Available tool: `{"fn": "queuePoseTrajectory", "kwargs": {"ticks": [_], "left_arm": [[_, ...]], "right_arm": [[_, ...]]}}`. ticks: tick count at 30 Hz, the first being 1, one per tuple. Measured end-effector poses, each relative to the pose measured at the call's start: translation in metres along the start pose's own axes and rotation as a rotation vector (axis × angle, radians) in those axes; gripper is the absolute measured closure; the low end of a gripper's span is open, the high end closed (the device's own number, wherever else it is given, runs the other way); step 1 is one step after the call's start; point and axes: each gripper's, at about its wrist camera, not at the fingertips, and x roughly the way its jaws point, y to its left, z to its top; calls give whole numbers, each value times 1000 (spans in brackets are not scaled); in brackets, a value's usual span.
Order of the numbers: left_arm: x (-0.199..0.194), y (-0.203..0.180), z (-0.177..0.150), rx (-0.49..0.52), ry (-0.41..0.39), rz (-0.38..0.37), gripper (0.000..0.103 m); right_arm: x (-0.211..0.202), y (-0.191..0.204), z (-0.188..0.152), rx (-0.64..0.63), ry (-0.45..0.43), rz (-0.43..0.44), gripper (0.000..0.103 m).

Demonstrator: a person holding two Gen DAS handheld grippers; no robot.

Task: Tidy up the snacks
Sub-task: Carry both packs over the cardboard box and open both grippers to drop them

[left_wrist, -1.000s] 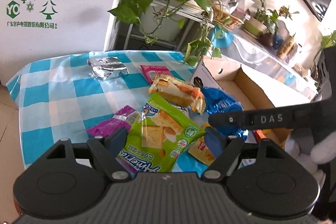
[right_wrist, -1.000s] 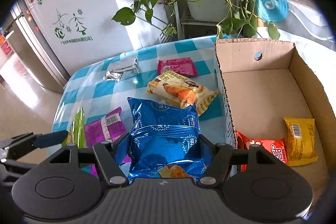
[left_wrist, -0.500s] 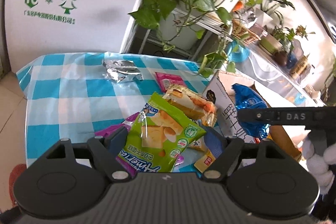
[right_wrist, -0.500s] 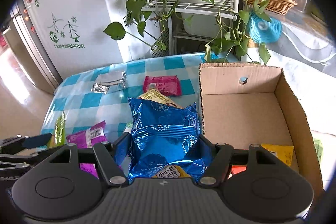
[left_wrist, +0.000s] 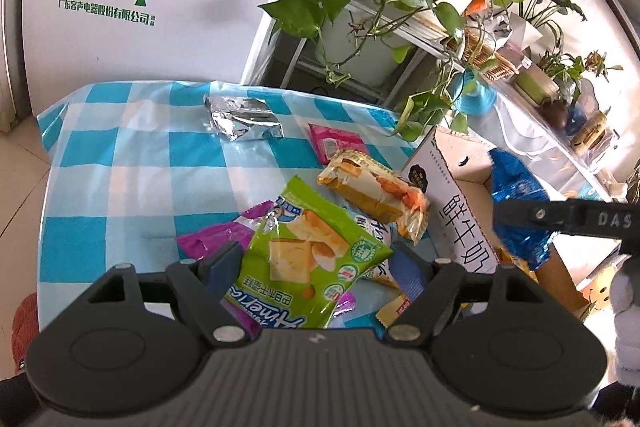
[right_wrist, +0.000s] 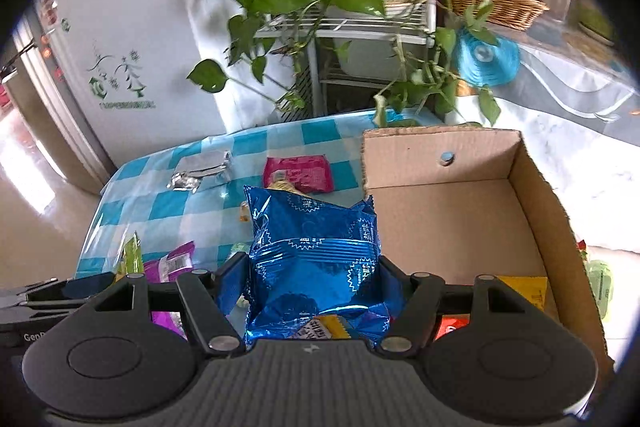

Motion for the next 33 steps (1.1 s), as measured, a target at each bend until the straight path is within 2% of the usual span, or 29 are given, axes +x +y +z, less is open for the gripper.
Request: {"fn": "queuePoseTrajectory", "kwargs": {"ticks": [4,9,14,19,28,33], "left_arm": [[1,-1,0,12,1,0,24],[-3,-1,4,7,-20,11,24],[-10,-16,12,9,-46,-12,24],[-10,-46,21,7,-71,-70,24],[22,-117,36,34,-52,-165,24],[43,-147,40,42,-28,-185,24]], "right_arm": [[-9,-18,3,64,-36,-7,29],[-31,-59,11,210,-128,-38,29],[-45,-94,9,311,-162,-60,29],[-50,-111,3,364,-163,-85,29],[-54,-131,-6,468,-159,-103,28],[-56,-137,-8,499,-161,-106,28]]}}
